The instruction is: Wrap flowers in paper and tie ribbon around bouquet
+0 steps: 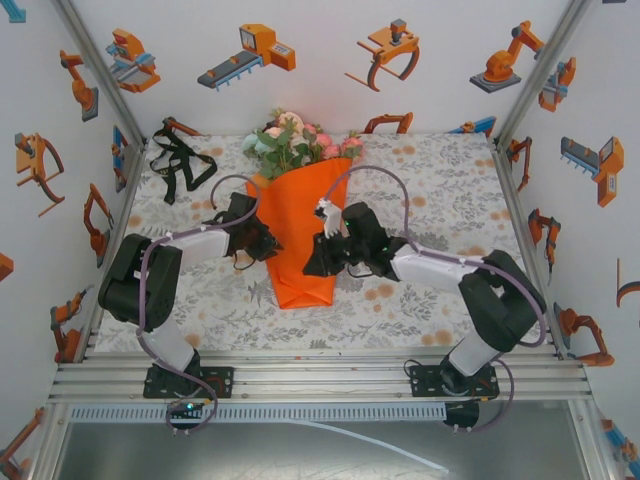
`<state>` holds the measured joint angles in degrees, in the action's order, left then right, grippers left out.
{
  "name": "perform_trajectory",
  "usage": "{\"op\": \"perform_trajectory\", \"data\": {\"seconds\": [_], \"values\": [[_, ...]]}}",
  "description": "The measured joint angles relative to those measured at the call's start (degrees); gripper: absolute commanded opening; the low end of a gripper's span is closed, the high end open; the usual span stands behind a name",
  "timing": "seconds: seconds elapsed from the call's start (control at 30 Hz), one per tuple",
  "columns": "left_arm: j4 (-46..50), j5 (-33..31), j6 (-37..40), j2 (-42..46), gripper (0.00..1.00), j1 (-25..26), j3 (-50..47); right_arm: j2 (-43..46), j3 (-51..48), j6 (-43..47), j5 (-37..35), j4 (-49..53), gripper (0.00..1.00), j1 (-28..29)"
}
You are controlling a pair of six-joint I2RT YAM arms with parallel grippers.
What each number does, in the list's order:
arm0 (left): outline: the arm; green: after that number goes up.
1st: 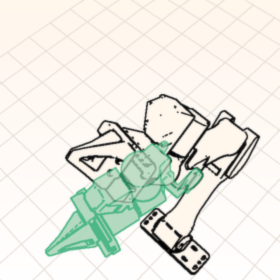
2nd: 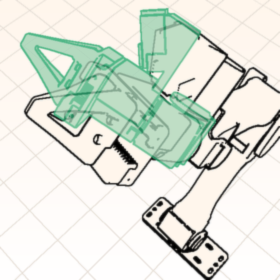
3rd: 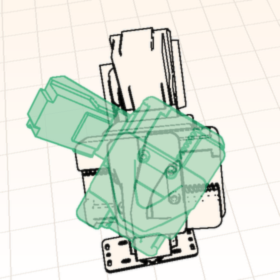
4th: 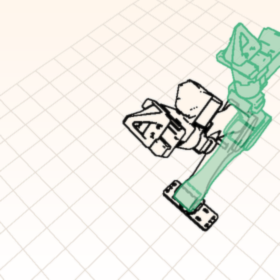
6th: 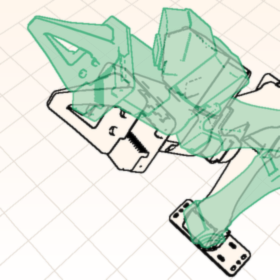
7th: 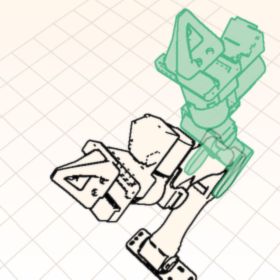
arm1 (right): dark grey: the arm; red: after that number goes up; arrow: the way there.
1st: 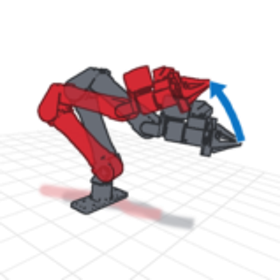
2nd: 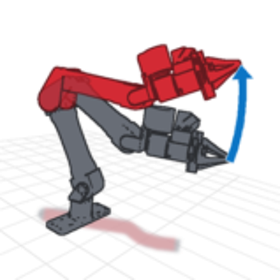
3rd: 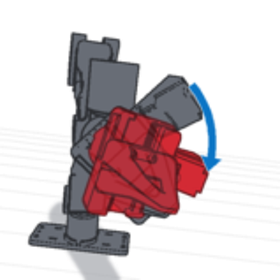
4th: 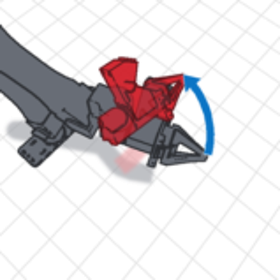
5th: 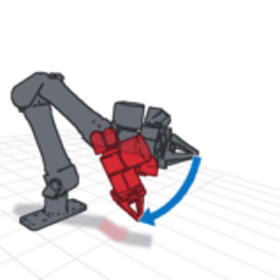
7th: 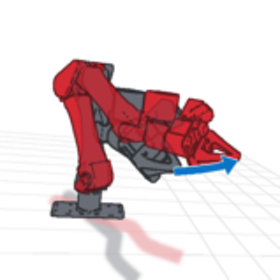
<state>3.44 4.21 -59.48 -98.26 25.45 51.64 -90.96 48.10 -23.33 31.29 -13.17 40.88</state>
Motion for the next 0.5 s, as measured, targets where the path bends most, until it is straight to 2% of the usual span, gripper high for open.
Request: {"op": "perform_trajectory", "data": {"seconds": [0.23,0.5], "values": [[0.35,0.11,0.44,0.15,0.29,-0.04,-0.02,-6.62,-4.35,-1.29,-0.81,-1.33,0.04,-0.24],[8.46,-0.7,3.76,5.38,0.3,0.31,1.4,-9.29,-4.11,-0.83,2.38,-3.21,0.03,0.09]]}}
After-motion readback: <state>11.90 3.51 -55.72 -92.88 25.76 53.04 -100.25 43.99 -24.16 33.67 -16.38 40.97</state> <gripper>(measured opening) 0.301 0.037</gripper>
